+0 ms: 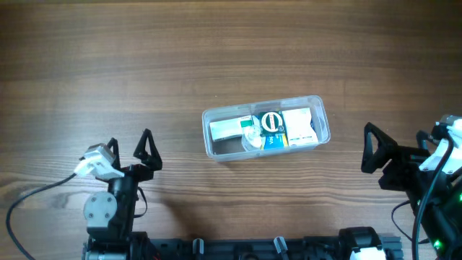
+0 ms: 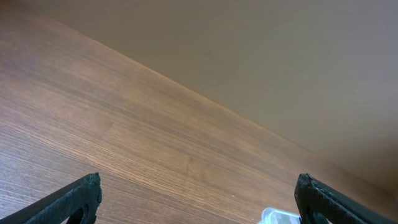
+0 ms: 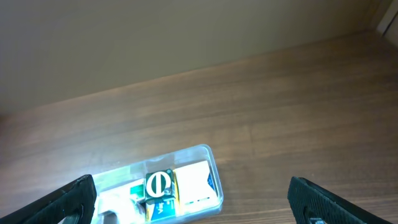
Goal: Pack container
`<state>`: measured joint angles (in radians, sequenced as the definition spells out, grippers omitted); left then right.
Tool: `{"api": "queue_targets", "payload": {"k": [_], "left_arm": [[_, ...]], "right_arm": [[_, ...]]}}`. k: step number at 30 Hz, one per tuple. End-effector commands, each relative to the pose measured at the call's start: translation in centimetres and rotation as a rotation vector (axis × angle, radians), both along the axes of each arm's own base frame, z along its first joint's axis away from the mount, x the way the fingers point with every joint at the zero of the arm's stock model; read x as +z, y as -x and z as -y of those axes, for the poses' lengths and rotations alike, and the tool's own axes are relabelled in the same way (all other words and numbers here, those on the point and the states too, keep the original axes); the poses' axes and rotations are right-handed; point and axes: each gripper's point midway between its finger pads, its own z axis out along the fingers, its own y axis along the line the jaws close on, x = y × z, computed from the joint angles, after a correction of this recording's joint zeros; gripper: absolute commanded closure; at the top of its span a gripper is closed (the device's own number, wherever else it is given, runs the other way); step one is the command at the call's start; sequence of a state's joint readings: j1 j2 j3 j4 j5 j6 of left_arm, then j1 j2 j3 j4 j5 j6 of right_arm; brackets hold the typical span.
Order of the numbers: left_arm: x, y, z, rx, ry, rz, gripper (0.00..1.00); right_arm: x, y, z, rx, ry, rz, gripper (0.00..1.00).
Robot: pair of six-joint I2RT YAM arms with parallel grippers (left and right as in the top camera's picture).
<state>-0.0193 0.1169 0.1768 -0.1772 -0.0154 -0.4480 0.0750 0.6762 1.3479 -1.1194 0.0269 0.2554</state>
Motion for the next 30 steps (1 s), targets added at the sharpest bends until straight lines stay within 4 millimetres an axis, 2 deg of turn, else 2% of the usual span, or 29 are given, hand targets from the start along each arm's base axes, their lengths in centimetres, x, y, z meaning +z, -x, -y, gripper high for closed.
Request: {"api": "queue_targets", "payload": {"k": [1, 9, 30], "left_arm": [[-0.6, 0.3, 0.1, -0.01, -0.024, 0.037, 0.0], [-3.4, 0.0, 0.4, -0.026, -0.019, 0.009, 0.0], [-3.3, -0.1, 0.4, -0.028, -0.019, 0.02, 0.0]], "right_arm": [[0.0, -0.2, 0.2, -0.005, 0.022, -0.003, 0.0], [0.0, -0.2, 0.2, -0.005, 0.022, -0.003, 0.0], [0.0, -0.2, 0.2, -0.005, 0.022, -0.003, 0.0]]}}
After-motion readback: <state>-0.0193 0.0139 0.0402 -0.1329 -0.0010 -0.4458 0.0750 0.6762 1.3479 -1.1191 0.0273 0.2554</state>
